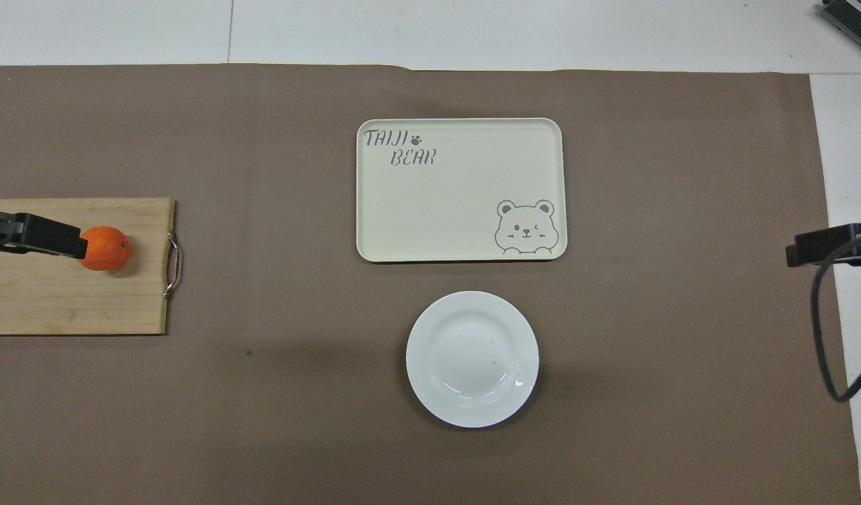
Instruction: Place orange and plate with both arms
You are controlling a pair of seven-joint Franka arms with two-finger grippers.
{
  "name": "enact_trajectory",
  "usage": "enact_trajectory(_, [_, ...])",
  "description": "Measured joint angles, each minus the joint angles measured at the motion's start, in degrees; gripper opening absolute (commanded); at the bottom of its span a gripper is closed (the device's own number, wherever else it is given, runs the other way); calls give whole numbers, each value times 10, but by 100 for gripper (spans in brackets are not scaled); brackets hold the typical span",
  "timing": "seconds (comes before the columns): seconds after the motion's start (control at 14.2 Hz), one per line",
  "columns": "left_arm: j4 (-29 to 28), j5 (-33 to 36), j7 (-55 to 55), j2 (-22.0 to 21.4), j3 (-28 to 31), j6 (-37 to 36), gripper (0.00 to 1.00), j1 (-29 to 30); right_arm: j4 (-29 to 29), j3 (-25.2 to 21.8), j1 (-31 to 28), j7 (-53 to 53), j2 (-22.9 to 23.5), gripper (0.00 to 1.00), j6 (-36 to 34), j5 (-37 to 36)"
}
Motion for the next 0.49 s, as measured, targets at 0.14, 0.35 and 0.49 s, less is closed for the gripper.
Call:
enact_trajectory(0.14, [0,0,0,0,0,0,100,0,0,0,0,0,0,100,0,0])
enact_trajectory(0.35, [0,0,0,0,1,0,100,0,0,0,0,0,0,100,0,0])
enact_trajectory(0.49, [0,0,1,0,2,0,100,7,0,0,0,0,0,100,0,0])
